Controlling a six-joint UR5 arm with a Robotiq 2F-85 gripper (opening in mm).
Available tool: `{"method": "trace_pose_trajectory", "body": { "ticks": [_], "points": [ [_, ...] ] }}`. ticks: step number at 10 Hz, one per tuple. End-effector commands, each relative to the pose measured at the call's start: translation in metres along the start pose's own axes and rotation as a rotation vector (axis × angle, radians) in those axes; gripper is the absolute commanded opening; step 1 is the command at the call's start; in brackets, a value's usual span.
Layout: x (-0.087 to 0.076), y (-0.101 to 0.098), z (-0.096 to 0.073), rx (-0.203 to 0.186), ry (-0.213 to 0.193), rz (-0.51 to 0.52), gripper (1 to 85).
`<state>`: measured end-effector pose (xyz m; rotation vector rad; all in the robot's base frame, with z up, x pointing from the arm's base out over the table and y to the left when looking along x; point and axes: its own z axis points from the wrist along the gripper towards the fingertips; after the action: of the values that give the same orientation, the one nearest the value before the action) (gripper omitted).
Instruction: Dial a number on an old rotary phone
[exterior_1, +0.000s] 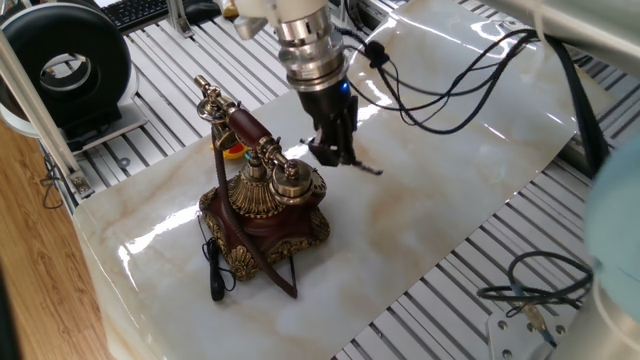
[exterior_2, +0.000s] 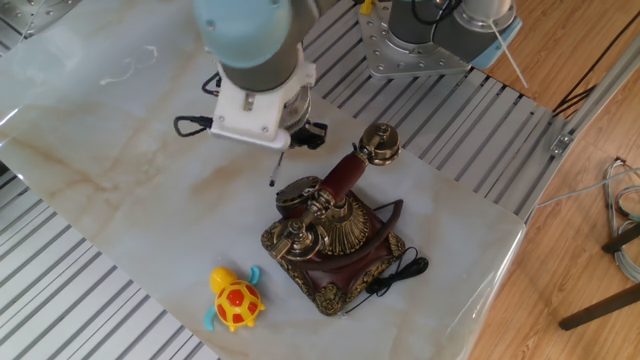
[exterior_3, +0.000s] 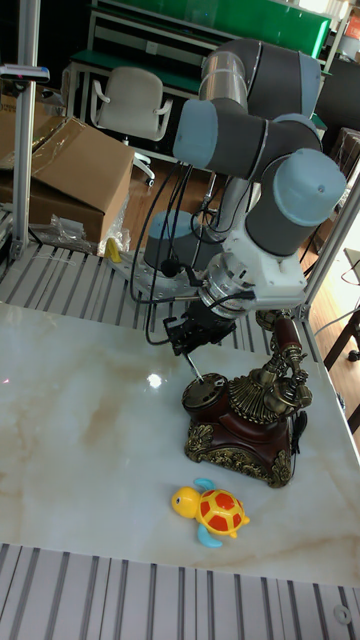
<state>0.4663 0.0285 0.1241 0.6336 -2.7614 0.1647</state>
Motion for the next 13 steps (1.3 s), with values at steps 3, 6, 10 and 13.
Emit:
{"method": "trace_pose_trajectory", "body": {
  "ticks": [3, 6, 10, 13],
  "points": [
    [-0.014, -0.016, -0.011, 0.081, -0.084, -0.187, 1.3],
    [-0.031, -0.014, -0.022, 0.108, -0.169, -0.266, 1.3],
    [-0.052, -0.004, -0.042, 0.051, -0.286, -0.178, 1.3],
    [-0.071, -0.003, -0.054, 0.071, -0.345, -0.156, 1.3]
  ]
}}
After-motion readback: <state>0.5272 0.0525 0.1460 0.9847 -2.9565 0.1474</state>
